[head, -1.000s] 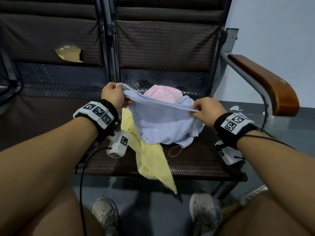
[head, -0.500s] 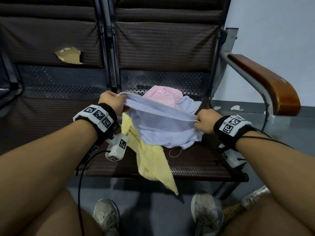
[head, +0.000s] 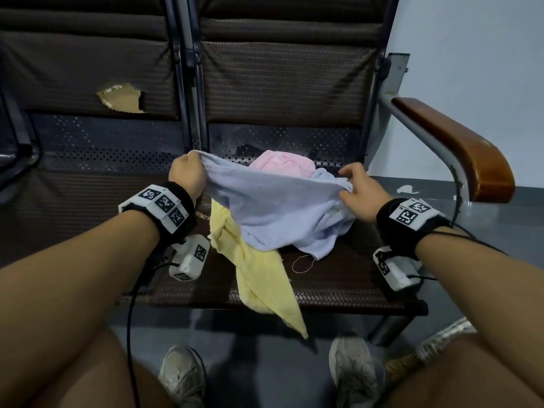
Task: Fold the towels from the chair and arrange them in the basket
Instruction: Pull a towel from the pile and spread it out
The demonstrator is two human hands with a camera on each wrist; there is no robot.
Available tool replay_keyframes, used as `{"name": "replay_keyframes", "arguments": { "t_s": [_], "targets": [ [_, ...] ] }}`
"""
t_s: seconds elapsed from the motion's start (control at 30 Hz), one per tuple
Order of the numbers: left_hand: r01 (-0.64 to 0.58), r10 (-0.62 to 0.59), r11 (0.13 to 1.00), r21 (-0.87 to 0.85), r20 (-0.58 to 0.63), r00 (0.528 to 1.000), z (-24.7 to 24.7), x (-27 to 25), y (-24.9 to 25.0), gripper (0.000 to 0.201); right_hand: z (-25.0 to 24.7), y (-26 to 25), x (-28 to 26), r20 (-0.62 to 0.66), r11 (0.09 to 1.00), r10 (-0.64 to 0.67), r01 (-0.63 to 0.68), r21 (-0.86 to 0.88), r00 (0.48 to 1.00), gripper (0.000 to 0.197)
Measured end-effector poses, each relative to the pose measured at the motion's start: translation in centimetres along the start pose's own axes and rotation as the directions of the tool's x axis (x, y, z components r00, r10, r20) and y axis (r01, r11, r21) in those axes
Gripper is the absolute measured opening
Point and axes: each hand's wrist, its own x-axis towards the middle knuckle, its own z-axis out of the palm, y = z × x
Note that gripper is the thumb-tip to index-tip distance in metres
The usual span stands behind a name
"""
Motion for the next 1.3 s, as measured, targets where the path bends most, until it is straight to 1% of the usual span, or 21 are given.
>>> {"name": "replay_keyframes", "arguments": {
  "t_s": [0.07, 0.17, 0.27, 0.33, 0.43, 0.5, 0.53, 0.57, 0.63, 0.7, 0.73, 0.8, 0.83, 0.87, 0.97, 1.0, 1.07, 1.1, 1.17, 1.2, 1.3],
  "targets": [
    [-0.046, 0.046, 0.999, -0.006, 0.049, 0.998, -0.3, -0.7, 0.7, 0.039, -0.5, -0.5, 0.0, 0.033, 0.996, -0.003, 0.006, -0.091, 0.999, 0.018],
    [-0.139, 0.145, 0.989, -0.055, 0.129, 0.981, -0.9, -2.1, 1.7, 0.040, -1.9, -1.4, -0.5, -0.029, 0.989, 0.000, -0.004, -0.151, 1.000, 0.026],
    [-0.157, 0.183, 0.979, -0.133, 0.217, 0.959, -1.6, -3.3, 3.2, 0.023, -3.6, -2.6, -0.9, -0.163, 0.997, -0.026, 0.013, -0.081, 0.986, 0.025],
    [-0.143, 0.188, 0.973, -0.181, 0.266, 0.945, -2.1, -3.7, 4.2, 0.027, -5.1, -3.7, -1.1, -0.221, 0.999, -0.036, 0.032, -0.023, 0.975, 0.019],
    [-0.272, 0.312, 0.945, -0.184, 0.248, 0.917, -3.3, -3.8, 6.1, 0.022, -8.0, -5.3, -1.0, -0.259, 0.992, -0.080, 0.104, 0.078, 0.963, 0.021],
    [-0.307, 0.340, 0.934, -0.183, 0.191, 0.921, -4.1, -3.5, 7.8, 0.017, -10.2, -6.6, -0.9, -0.291, 0.969, -0.063, 0.129, 0.212, 0.955, 0.018],
    [-0.301, 0.334, 0.935, -0.188, 0.175, 0.926, -4.7, -3.3, 8.7, 0.022, -11.3, -7.2, -0.8, -0.320, 0.957, -0.033, 0.123, 0.263, 0.947, 0.022],
    [-0.291, 0.327, 0.937, -0.195, 0.185, 0.927, -5.2, -3.2, 9.7, 0.032, -12.4, -7.7, -0.8, -0.350, 0.953, -0.003, 0.108, 0.283, 0.937, 0.029],
    [-0.238, 0.289, 0.947, -0.217, 0.250, 0.924, -6.3, -3.2, 11.6, 0.042, -14.2, -8.7, -1.1, -0.358, 0.964, 0.014, 0.083, 0.254, 0.934, 0.034],
    [-0.160, 0.244, 0.944, -0.287, 0.286, 0.927, -7.1, -3.1, 12.9, 0.039, -15.6, -9.1, -1.4, -0.302, 0.971, -0.043, 0.111, 0.213, 0.952, 0.034],
    [-0.133, 0.230, 0.935, -0.330, 0.276, 0.933, -7.4, -3.1, 13.4, 0.035, -16.0, -9.1, -1.6, -0.263, 0.974, -0.073, 0.126, 0.191, 0.962, 0.037],
    [-0.145, 0.226, 0.921, -0.361, 0.192, 0.955, -7.7, -3.1, 14.3, 0.026, -16.8, -9.4, -2.0, -0.212, 0.975, -0.096, 0.135, 0.177, 0.972, 0.054],
    [-0.175, 0.233, 0.924, -0.339, 0.138, 0.963, -7.7, -3.0, 14.6, 0.023, -17.1, -9.5, -2.2, -0.200, 0.971, -0.087, 0.129, 0.203, 0.976, 0.059],
    [-0.200, 0.240, 0.928, -0.313, 0.091, 0.967, -7.6, -3.0, 14.9, 0.023, -17.4, -9.8, -2.4, -0.185, 0.962, -0.063, 0.109, 0.250, 0.981, 0.059],
    [-0.218, 0.227, 0.928, -0.300, -0.007, 0.974, -6.5, -3.5, 15.3, 0.029, -17.3, -11.0, -3.1, -0.054, 0.907, 0.046, -0.019, 0.421, 0.997, 0.047],
    [-0.206, 0.213, 0.926, -0.316, -0.012, 0.977, -6.0, -3.9, 15.5, 0.025, -17.1, -11.5, -3.3, -0.017, 0.884, 0.078, -0.062, 0.464, 0.997, 0.045],
    [-0.165, 0.180, 0.914, -0.370, 0.006, 0.984, -4.8, -5.2, 15.9, 0.016, -16.2, -12.9, -3.7, 0.023, 0.816, 0.114, -0.107, 0.569, 0.993, 0.045],
    [-0.156, 0.181, 0.905, -0.396, 0.027, 0.983, -4.0, -6.1, 16.1, 0.019, -15.5, -13.6, -3.8, 0.045, 0.774, 0.118, -0.121, 0.622, 0.992, 0.043],
    [-0.142, 0.208, 0.891, -0.431, 0.111, 0.972, -2.4, -8.3, 16.2, 0.025, -14.1, -14.9, -4.0, 0.105, 0.701, 0.117, -0.157, 0.696, 0.988, 0.029],
    [-0.134, 0.234, 0.882, -0.451, 0.173, 0.957, -1.7, -9.6, 16.1, 0.025, -13.4, -15.6, -4.1, 0.150, 0.669, 0.116, -0.189, 0.718, 0.982, 0.023],
    [-0.173, 0.337, 0.883, -0.437, 0.331, 0.882, 0.2, -12.6, 15.7, 0.025, -12.1, -17.2, -4.8, 0.241, 0.574, 0.074, -0.239, 0.783, 0.968, 0.035]
  ]
}}
